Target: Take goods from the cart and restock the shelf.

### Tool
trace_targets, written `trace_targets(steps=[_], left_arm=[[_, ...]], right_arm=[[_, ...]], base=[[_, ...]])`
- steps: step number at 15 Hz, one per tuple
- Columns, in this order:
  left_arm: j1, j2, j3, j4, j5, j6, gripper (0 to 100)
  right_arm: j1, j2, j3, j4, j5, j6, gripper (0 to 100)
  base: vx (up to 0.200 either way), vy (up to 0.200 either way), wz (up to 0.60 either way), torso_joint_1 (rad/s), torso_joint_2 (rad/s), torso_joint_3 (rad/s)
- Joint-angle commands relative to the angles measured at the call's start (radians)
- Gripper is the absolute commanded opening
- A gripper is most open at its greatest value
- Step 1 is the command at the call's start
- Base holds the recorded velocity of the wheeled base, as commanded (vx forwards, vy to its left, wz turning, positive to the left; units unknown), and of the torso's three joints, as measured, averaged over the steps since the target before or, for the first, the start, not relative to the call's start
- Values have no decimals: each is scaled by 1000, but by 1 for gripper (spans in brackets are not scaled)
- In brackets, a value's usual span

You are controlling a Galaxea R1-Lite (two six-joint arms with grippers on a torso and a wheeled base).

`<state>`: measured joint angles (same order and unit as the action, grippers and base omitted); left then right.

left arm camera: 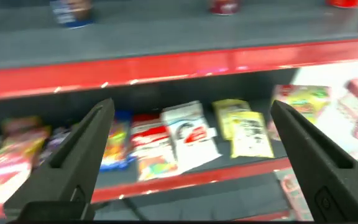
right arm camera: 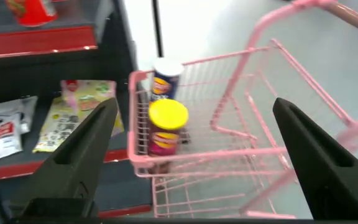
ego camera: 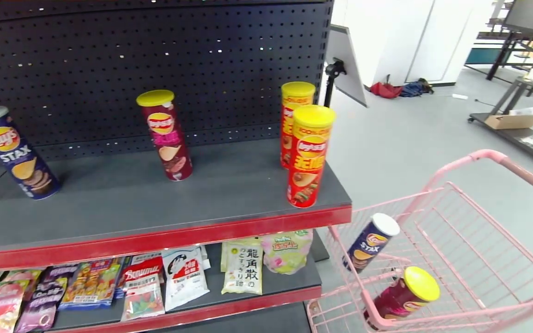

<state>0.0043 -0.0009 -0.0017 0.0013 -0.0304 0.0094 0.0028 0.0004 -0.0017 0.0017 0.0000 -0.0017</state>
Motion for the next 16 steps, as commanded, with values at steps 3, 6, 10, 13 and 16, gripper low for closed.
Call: trace_targets(steps=[3,6,10,13,16], left_arm=[[0,1,0,0,0,0,100],[0,1,0,0,0,0,100],[0,1,0,0,0,0,100],[0,1,0,0,0,0,100],[0,1,0,0,0,0,100]], right_arm=[[2,0,0,0,0,0,100],[2,0,0,0,0,0,100],[2,0,0,0,0,2,100],[0,0,0,0,0,2,100],[0,0,0,0,0,3,100]], base=[[0,0,-600,-1,1,-2],[0,0,0,0,0,0],[0,0,0,-56,129,79],[0,0,0,-137,344,201],[0,0,0,-136,357,217]])
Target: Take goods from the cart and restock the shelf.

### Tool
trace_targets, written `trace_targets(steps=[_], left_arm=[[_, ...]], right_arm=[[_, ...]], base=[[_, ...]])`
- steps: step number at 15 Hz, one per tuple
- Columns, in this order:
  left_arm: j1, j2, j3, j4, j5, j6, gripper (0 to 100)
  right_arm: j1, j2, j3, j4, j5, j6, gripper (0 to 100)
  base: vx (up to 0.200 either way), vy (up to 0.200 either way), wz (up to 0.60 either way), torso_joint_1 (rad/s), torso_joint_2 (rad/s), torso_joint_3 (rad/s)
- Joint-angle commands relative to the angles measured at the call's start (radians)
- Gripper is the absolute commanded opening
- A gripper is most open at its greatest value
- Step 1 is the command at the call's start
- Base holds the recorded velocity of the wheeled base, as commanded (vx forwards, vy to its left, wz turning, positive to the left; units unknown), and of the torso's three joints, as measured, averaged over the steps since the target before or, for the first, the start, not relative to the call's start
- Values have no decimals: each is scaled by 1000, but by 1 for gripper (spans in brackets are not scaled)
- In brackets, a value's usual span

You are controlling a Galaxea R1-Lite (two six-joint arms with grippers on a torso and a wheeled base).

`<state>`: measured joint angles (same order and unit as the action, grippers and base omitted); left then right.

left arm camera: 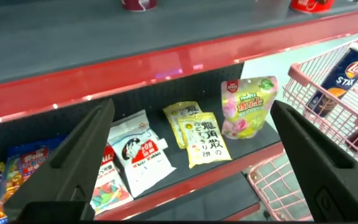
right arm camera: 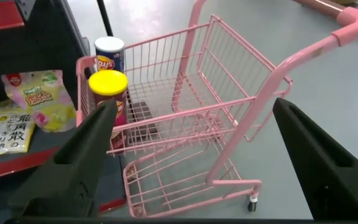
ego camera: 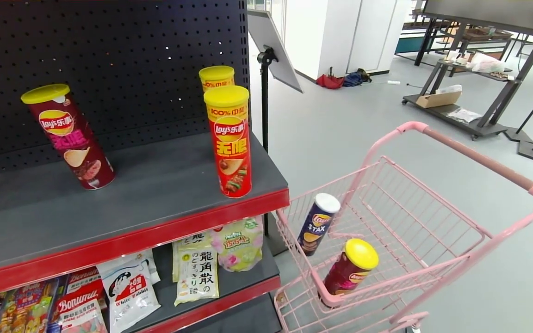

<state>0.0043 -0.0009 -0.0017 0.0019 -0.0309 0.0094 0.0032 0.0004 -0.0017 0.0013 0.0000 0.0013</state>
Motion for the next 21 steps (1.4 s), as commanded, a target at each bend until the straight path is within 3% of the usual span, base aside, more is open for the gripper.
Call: trace_targets(steps=[1,10,16,18,19,21], left_arm=[[0,1,0,0,0,0,100],[0,1,0,0,0,0,100],[0,1,0,0,0,0,100],[0,1,0,0,-1,0,100],[0,1,0,0,0,-2,100],[0,1,0,0,-1,0,100]], right_arm=[[0,0,0,0,0,0,100],[0,0,0,0,0,-1,100],[-2,12,-11,5,3,-7,100],[24,509,-483,3,28,207,100],[37,615,-570,3,57,230,100],[93,768,-575,-33,138,112,100]], base=[[0,0,0,-139,369,227],[0,0,0,-164,465,296],[0,0,0,-36,116,80],[0,0,0,0,0,0],[0,0,0,0,0,0],[0,0,0,0,0,0]])
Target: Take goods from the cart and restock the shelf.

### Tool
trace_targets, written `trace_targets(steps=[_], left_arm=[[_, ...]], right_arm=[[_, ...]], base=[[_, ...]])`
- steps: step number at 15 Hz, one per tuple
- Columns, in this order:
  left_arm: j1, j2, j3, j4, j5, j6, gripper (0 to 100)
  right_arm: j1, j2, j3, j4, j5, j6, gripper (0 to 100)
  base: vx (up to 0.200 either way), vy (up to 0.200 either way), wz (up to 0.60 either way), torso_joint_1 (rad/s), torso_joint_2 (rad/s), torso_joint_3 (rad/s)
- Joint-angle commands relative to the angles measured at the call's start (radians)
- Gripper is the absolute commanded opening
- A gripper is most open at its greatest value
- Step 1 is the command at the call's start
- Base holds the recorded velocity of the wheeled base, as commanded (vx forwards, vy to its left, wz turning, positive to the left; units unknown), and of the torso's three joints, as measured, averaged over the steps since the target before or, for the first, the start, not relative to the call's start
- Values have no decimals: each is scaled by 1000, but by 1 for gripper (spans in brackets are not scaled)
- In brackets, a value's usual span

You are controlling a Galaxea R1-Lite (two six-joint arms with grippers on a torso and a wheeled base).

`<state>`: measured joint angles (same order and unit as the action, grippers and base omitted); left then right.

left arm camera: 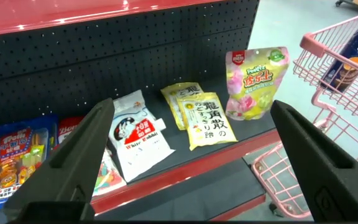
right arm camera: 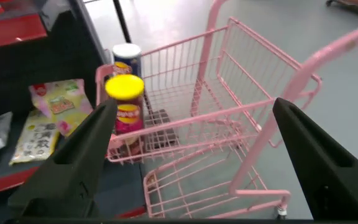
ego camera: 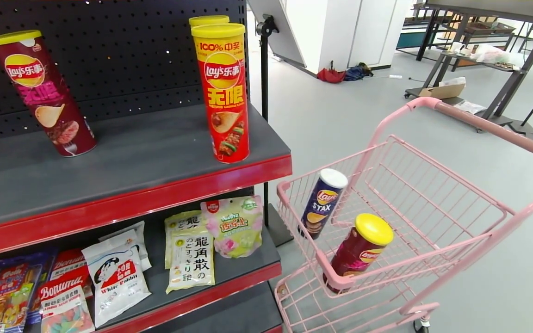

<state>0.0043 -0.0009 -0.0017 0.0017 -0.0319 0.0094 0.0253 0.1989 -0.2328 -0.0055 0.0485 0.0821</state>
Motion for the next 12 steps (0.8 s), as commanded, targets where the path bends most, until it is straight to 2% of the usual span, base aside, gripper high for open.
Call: trace_targets(steps=[1,2,3,5,6,12], left_arm=[[0,1,0,0,0,0,100],[0,1,0,0,0,0,100],[0,1,0,0,0,0,100],[0,1,0,0,0,0,100],[0,1,0,0,0,0,100],[0,1,0,0,-2,4,100]], right_arm=[[102,763,-304,-166,96,24,100],[105,794,-296,-198,97,28,100],[137,1005,-184,-450,102,38,100],[160,1188,-108,-669,136,38,100],[180,1258,-85,-725,152,34,100],[254,1375,-86,-746,175,42,100]], base=[[0,0,0,0,0,0],[0,0,0,0,0,0],[0,0,0,0,0,0],[0,0,0,0,0,0],[0,0,0,0,0,0],[0,0,0,0,0,0]])
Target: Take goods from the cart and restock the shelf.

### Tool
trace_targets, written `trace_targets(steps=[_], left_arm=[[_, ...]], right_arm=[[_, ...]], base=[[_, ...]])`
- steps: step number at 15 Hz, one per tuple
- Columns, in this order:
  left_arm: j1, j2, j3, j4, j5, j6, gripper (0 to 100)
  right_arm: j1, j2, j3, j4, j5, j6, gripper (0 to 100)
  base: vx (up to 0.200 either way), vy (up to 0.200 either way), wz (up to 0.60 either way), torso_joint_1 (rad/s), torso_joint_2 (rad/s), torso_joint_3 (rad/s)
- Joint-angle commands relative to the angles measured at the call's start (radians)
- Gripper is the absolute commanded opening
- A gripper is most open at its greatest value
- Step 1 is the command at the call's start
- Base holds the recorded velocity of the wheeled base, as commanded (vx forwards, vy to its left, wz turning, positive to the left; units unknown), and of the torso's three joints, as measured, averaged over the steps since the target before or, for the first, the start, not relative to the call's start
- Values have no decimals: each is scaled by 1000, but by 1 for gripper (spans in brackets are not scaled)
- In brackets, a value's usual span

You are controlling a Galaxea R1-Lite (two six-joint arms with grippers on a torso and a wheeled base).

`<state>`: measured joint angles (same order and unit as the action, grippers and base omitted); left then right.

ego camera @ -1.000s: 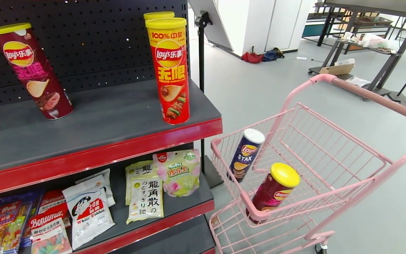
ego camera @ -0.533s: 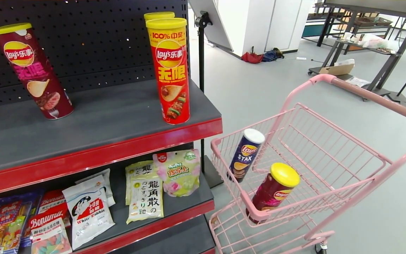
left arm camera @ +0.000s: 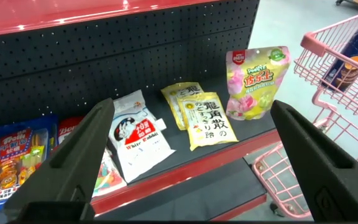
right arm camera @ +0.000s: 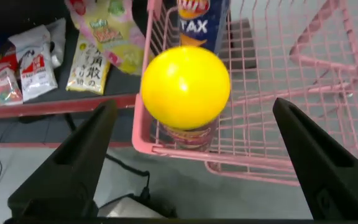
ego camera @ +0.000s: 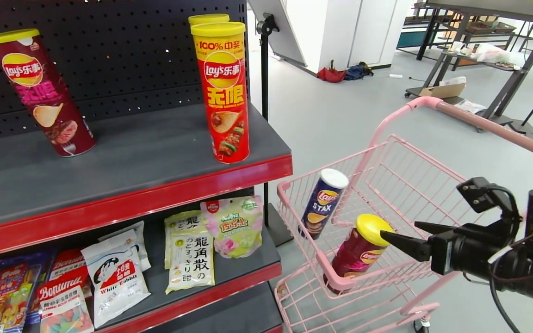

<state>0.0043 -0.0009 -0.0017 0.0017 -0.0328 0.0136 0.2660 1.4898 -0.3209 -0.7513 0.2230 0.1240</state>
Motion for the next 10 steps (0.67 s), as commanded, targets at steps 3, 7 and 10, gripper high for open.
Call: trace_targets(steps=[3,7,10], left_arm=[[0,1,0,0,1,-1,100],[0,1,0,0,1,0,100],[0,1,0,0,1,0,100]], right_arm=[[35,124,-12,0,1,3,100],[39,236,-30,-94,-1,-1,100],[55,307,-30,-163,-5,-4,100]], base=[[0,0,0,0,0,0],[0,0,0,0,0,0],[0,0,0,0,0,0]])
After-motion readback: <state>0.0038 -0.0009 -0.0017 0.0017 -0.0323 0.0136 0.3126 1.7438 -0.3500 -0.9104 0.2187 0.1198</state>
